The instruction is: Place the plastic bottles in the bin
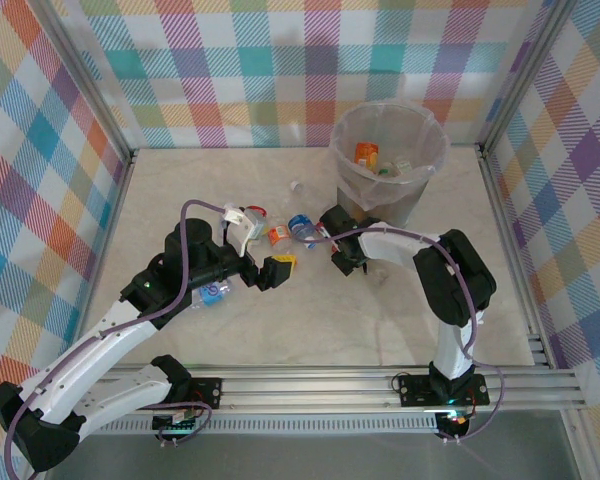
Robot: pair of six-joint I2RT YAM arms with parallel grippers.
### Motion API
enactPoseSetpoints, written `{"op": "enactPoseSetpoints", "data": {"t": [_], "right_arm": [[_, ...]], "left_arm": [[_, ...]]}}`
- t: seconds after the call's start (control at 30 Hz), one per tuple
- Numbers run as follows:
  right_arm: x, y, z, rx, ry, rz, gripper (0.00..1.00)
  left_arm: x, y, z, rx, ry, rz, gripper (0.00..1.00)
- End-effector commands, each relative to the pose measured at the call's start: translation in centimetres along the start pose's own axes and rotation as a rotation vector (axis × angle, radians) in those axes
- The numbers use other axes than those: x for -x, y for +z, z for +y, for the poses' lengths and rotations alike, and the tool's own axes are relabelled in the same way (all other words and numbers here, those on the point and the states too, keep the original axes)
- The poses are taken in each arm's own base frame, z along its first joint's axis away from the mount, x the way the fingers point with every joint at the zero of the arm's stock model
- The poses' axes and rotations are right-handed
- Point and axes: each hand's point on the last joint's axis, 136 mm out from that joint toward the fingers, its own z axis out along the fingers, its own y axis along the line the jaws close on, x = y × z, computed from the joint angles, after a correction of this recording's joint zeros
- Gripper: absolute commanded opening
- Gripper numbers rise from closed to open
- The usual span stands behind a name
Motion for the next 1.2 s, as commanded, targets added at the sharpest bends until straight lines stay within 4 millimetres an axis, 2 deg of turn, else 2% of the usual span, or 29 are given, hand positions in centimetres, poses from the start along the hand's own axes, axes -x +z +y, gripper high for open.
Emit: {"op": "enactPoseSetpoints", "data": {"t": [0.0, 0.17, 0.37, 0.73, 0.97, 1.17], "right_arm": [[-0.8, 0.6, -0.2, -0.039, 0.020, 0.027, 0.57], [-1.5, -0.4, -0.1, -0.048, 0.064, 0.020, 0.56], [-1.6, -3.5, 0.1, -0.032, 0.123, -0.045, 0.56], [0.8, -11.7, 0.9, 0.064, 0.216, -0.263, 0.56], [2.6, -17.0, 0.5, 0.154, 0.270, -0.408, 0.56], [4.0, -22.5, -0.6, 0.227, 0.307, -0.550, 0.54]], "left_arm": [[1.0, -0.5, 0.2, 0.012, 0.020, -0.019, 1.00], [0.9, -0.5, 0.3, 0.017, 0.022, -0.016, 1.00], [0.6, 0.1, 0.1, -0.003, 0.012, 0.003, 1.00], [0.8, -0.2, 0.3, 0.010, 0.016, -0.014, 1.00], [0.9, -0.2, 0.6, 0.031, 0.010, -0.033, 1.00], [1.4, -0.9, 1.0, 0.059, -0.004, -0.096, 1.00]]}}
